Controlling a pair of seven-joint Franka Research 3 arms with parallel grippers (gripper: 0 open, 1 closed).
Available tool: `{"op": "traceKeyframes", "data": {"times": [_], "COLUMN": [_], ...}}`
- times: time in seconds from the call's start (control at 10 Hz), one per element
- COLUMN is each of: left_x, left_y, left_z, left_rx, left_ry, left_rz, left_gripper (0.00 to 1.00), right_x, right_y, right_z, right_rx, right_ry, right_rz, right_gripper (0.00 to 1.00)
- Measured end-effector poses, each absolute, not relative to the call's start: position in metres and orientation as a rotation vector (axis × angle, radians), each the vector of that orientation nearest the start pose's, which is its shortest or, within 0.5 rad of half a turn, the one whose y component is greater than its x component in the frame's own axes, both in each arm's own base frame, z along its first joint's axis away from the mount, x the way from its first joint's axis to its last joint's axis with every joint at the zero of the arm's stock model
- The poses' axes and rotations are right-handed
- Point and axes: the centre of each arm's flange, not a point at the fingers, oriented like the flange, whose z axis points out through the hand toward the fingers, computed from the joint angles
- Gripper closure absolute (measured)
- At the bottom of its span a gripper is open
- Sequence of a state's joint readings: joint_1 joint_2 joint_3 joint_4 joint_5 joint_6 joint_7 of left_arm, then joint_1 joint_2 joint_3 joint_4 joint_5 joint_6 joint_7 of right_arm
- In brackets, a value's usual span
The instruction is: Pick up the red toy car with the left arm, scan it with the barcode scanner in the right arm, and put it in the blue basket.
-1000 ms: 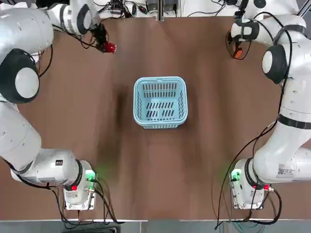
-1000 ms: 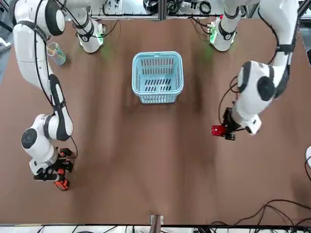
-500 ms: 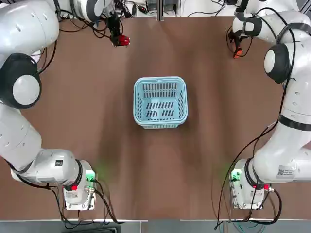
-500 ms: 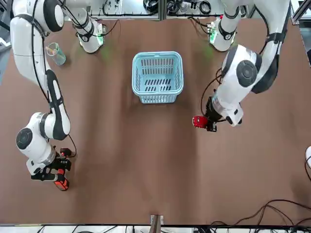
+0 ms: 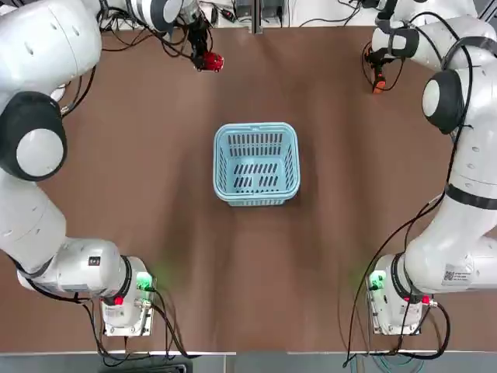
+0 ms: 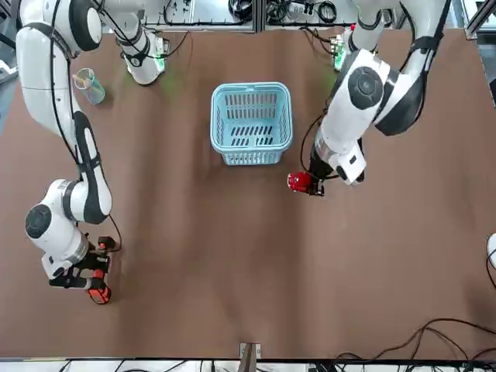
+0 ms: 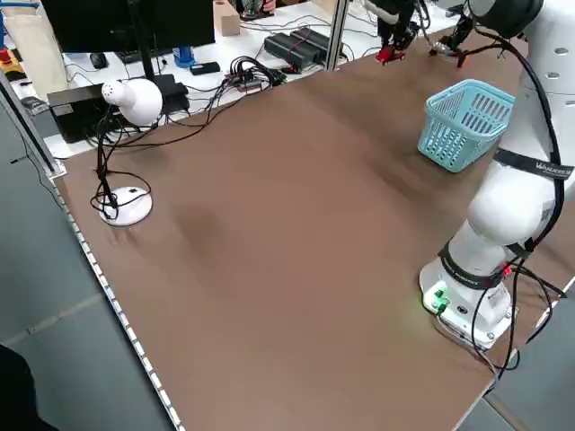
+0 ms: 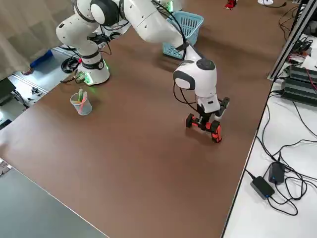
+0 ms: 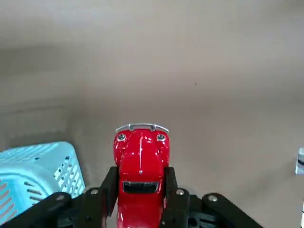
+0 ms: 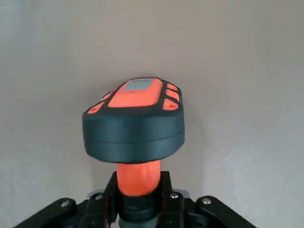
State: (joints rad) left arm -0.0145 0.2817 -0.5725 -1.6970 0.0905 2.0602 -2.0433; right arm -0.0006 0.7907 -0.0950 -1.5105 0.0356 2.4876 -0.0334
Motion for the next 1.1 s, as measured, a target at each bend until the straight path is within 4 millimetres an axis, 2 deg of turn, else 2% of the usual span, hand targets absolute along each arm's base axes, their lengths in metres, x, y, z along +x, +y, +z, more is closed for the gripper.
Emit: {"op": "traceKeyframes", "data": {"times": [0.3, 0.4, 0.7, 0.9, 1.1], "left_x": [0.543, 0.538, 0.538, 0.537, 0.535], "left_y": [-0.352, -0.367, -0.414, -0.443, -0.470], "left_z": [0.480, 0.480, 0.469, 0.463, 0.455], "left_rx": [-2.454, -2.440, -2.379, -2.349, -2.313], "left_ry": [-2.188, -2.172, -2.173, -2.176, -2.189], "left_rz": [0.059, 0.070, 0.086, 0.073, -0.033], "left_gripper": [0.57, 0.57, 0.57, 0.57, 0.57], "right_x": [0.728, 0.730, 0.729, 0.710, 0.689], "right_y": [-0.054, -0.050, -0.022, 0.007, 0.044], "right_z": [0.218, 0.227, 0.291, 0.338, 0.378], "right_rx": [-3.171, -3.150, -3.035, -2.930, -2.791], "right_ry": [0.096, 0.115, 0.134, 0.085, 0.031], "right_rz": [-0.272, -0.249, -0.099, 0.096, 0.260], "right_gripper": [0.63, 0.63, 0.63, 0.63, 0.63]}}
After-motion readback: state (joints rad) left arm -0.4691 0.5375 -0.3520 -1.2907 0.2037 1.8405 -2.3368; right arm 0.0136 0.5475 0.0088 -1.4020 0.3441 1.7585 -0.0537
